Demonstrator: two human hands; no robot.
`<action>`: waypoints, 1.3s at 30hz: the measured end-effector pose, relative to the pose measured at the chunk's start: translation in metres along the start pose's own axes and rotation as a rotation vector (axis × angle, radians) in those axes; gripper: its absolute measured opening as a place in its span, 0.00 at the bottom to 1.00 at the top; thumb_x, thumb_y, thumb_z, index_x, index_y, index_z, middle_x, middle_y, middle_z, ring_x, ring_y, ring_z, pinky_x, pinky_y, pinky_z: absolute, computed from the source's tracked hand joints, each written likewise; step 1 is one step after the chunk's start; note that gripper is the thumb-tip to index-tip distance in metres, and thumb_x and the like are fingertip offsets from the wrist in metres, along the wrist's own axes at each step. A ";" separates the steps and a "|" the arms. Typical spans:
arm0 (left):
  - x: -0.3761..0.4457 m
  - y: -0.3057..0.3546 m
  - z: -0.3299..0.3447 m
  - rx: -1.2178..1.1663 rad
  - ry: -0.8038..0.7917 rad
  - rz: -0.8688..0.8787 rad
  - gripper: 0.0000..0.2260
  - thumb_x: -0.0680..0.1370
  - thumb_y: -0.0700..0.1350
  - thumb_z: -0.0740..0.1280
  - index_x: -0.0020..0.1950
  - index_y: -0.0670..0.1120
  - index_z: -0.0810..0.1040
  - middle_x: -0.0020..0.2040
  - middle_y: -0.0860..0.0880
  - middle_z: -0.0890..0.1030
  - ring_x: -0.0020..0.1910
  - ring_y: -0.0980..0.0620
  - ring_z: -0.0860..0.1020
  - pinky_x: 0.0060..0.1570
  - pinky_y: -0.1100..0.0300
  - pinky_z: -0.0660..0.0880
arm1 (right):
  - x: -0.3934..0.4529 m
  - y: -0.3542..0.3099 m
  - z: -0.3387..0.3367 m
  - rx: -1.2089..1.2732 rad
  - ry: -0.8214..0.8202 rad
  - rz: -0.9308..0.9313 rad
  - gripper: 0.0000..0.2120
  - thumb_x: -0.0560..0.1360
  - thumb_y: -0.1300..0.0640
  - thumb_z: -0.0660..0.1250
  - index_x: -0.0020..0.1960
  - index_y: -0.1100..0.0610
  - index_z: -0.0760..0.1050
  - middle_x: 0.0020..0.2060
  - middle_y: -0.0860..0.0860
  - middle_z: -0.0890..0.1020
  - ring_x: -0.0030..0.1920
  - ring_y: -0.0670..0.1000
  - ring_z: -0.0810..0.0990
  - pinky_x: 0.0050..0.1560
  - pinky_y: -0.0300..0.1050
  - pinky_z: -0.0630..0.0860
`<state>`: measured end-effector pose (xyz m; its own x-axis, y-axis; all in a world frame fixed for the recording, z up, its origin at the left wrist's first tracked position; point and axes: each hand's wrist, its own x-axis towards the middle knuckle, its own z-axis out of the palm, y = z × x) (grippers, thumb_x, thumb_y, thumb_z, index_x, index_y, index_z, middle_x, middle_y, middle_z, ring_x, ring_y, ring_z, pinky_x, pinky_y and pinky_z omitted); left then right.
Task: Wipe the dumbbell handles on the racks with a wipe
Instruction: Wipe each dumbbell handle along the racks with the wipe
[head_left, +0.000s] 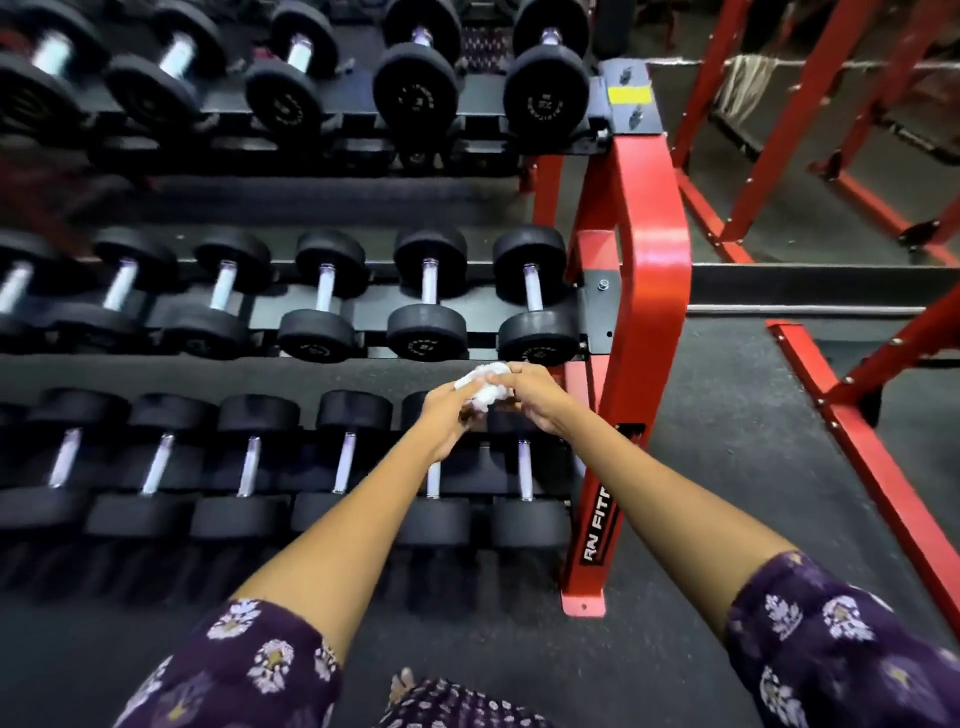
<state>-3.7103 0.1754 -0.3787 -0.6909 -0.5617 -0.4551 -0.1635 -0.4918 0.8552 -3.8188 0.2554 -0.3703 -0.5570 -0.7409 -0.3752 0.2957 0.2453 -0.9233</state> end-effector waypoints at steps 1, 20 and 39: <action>-0.007 0.004 -0.012 0.004 -0.012 -0.005 0.04 0.80 0.39 0.64 0.51 0.41 0.79 0.36 0.48 0.79 0.29 0.58 0.74 0.31 0.66 0.71 | 0.002 0.000 0.012 -0.020 -0.026 -0.005 0.04 0.74 0.65 0.65 0.43 0.58 0.78 0.37 0.53 0.80 0.36 0.48 0.77 0.36 0.37 0.76; -0.198 0.042 -0.331 -0.139 0.452 0.147 0.25 0.74 0.37 0.69 0.70 0.41 0.70 0.46 0.42 0.79 0.29 0.54 0.74 0.31 0.64 0.71 | -0.030 0.015 0.391 -0.294 -0.649 0.035 0.12 0.74 0.67 0.65 0.33 0.57 0.69 0.29 0.53 0.72 0.26 0.48 0.72 0.26 0.38 0.70; -0.362 0.022 -0.600 -0.486 1.098 0.325 0.09 0.80 0.33 0.60 0.47 0.47 0.70 0.44 0.47 0.74 0.39 0.51 0.75 0.31 0.61 0.77 | -0.099 0.077 0.734 -0.490 -0.955 -0.414 0.12 0.66 0.60 0.75 0.38 0.50 0.73 0.42 0.50 0.76 0.39 0.44 0.71 0.39 0.31 0.68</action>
<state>-3.0414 -0.0311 -0.3444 0.3422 -0.8471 -0.4067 0.3440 -0.2898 0.8931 -3.1711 -0.1112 -0.3441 0.3363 -0.9417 -0.0134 -0.2230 -0.0658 -0.9726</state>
